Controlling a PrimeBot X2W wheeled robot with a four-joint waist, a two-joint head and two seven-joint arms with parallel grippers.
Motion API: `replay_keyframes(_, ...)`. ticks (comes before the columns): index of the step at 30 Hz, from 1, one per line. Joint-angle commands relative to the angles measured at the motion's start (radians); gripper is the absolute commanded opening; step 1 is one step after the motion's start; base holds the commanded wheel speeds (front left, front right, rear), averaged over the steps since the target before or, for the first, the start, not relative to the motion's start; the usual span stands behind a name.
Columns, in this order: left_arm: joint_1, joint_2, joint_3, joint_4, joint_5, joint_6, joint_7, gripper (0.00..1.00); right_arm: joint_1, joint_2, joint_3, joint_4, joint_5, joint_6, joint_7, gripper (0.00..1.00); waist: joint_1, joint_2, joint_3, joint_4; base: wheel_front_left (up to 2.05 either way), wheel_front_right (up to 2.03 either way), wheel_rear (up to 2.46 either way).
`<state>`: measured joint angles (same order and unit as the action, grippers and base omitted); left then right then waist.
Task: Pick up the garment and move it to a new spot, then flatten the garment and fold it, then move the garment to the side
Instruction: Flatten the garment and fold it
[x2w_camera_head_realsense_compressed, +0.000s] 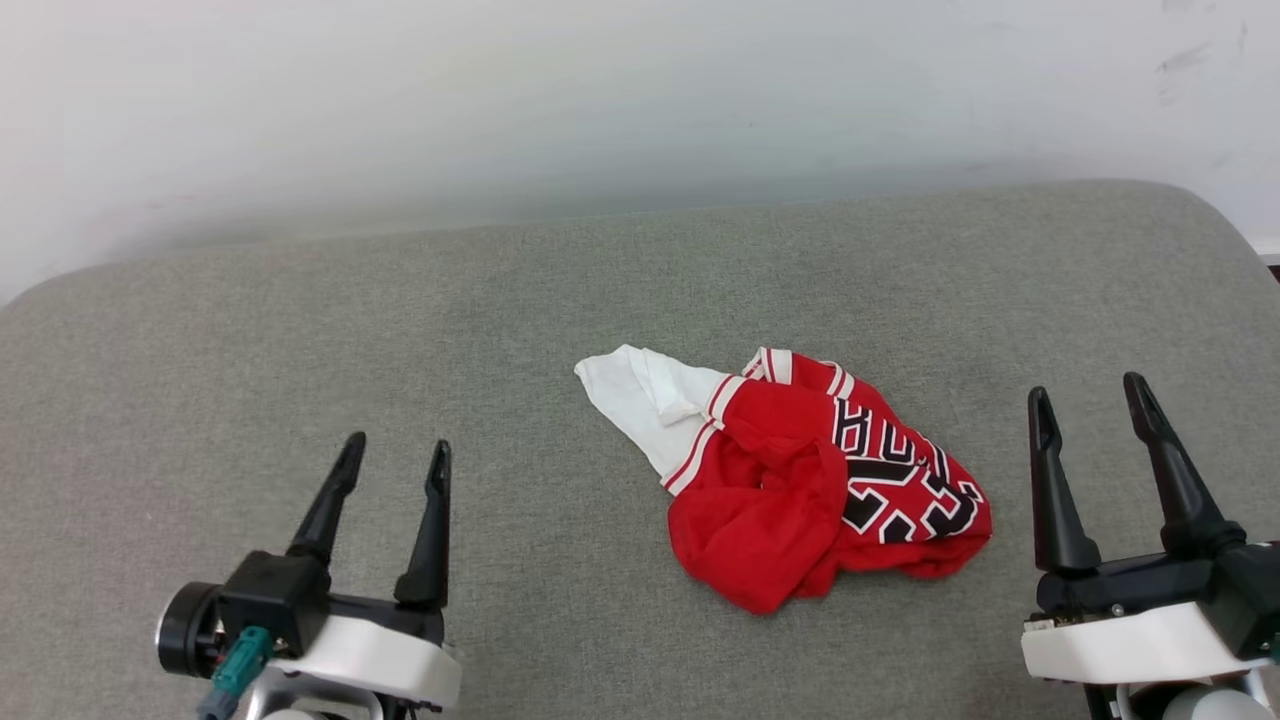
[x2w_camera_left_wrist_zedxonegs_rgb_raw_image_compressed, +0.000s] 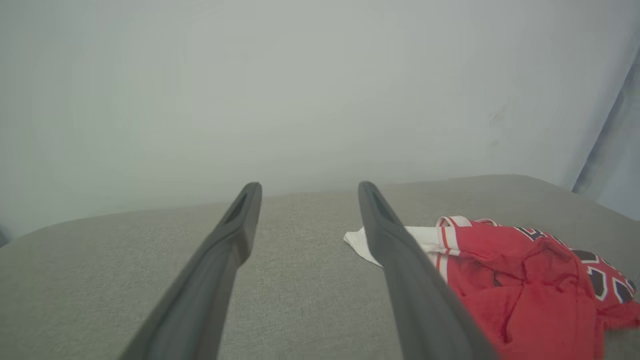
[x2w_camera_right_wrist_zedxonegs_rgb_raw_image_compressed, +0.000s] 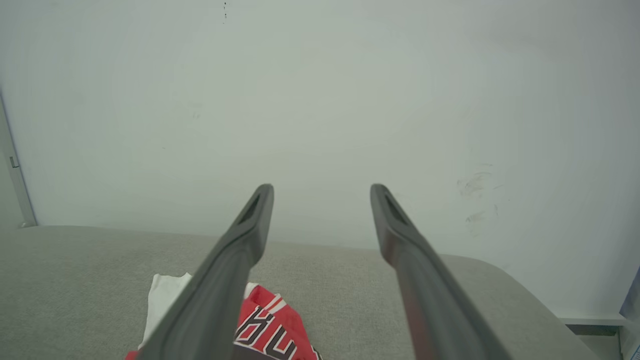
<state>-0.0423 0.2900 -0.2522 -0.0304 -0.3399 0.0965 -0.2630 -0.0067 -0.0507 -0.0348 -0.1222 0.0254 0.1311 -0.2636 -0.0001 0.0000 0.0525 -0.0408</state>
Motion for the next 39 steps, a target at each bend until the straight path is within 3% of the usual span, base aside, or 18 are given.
replay_keyframes(1,0.019,-0.015,0.006,0.006,0.017,-0.017,-0.002,1.00,0.011,0.001,0.005,0.001,0.004,-0.001,-0.002,1.00,0.0001,0.0000,-0.003,-0.002,0.00,0.00,0.00)
replay_keyframes(8,-0.028,-0.017,0.010,0.053,0.053,-0.091,-0.002,1.00,-0.011,0.001,0.027,-0.006,0.008,-0.001,-0.002,1.00,0.0001,0.0000,0.024,-0.029,0.00,0.00,0.00)
replay_keyframes(12,-0.110,-0.012,0.007,0.074,0.008,-0.140,0.045,1.00,-0.023,0.001,0.032,-0.009,0.010,-0.001,-0.002,1.00,0.0001,0.0000,0.063,-0.060,0.00,0.00,0.00)
replay_keyframes(20,-0.409,0.089,-0.071,0.104,-0.100,-0.219,0.427,1.00,-0.055,0.001,0.035,-0.018,0.037,-0.001,-0.002,1.00,0.0001,0.0000,0.177,-0.130,0.00,0.00,0.00)
replay_keyframes(27,-0.671,0.219,-0.224,0.211,-0.259,-0.226,0.803,1.00,-0.085,0.001,0.047,-0.013,0.059,-0.001,-0.002,1.00,0.0001,0.0000,0.252,-0.191,0.00,0.00,0.00)
replay_keyframes(28,-0.671,0.219,-0.224,0.211,-0.259,-0.226,0.803,1.00,-0.085,0.001,0.047,-0.013,0.059,-0.001,-0.002,1.00,0.0001,0.0000,0.252,-0.191,0.00,0.00,0.00)
replay_keyframes(33,-0.805,0.308,-0.332,0.272,-0.276,-0.227,1.000,1.00,-0.101,0.001,0.060,-0.012,0.079,-0.001,-0.002,1.00,0.0001,0.0000,0.296,-0.226,0.00,0.00,0.00)
replay_keyframes(39,-0.876,0.325,-0.391,0.350,-0.349,-0.227,1.128,1.00,-0.118,0.001,0.077,-0.009,0.097,-0.001,-0.002,1.00,0.0001,0.0000,0.336,-0.258,0.00,0.00,0.00)
